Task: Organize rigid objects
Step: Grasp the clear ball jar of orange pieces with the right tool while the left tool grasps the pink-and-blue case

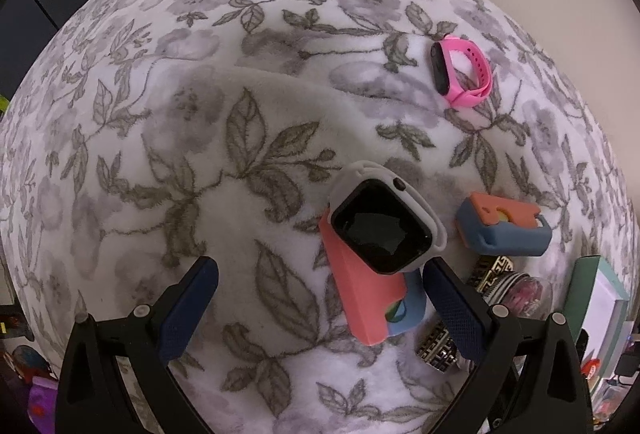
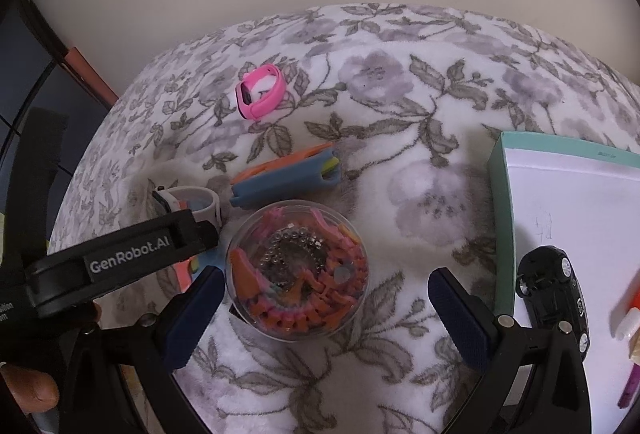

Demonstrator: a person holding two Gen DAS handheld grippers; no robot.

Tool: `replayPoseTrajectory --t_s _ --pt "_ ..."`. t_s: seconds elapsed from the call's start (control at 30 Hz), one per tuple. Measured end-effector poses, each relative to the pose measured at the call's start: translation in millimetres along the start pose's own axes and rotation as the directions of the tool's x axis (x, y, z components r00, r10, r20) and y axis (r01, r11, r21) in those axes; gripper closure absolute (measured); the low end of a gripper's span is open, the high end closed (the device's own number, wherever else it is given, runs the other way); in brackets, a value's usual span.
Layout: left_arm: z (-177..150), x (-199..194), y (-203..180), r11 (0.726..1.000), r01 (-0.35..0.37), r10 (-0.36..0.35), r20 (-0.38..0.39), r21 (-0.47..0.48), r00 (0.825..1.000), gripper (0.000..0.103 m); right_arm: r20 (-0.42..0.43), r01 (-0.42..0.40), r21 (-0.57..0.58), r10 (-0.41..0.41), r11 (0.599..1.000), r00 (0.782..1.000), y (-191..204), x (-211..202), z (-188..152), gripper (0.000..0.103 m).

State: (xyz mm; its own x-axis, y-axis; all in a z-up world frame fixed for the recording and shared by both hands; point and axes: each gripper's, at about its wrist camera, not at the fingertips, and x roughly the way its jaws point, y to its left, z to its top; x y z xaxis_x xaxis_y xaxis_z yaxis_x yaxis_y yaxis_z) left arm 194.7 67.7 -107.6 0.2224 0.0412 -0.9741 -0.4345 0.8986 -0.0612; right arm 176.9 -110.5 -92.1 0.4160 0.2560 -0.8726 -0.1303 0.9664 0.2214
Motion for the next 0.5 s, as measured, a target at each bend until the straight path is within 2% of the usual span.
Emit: replayPoseTrajectory --t_s 0.5 --pt "-3.4 -2.1 -5.8 0.999 -0.016 0.016 -0.001 0.036 1.000 0.004 -0.004 -0.025 -0.023 0.025 0.999 1.000 0.6 -0.5 -3.4 0.030"
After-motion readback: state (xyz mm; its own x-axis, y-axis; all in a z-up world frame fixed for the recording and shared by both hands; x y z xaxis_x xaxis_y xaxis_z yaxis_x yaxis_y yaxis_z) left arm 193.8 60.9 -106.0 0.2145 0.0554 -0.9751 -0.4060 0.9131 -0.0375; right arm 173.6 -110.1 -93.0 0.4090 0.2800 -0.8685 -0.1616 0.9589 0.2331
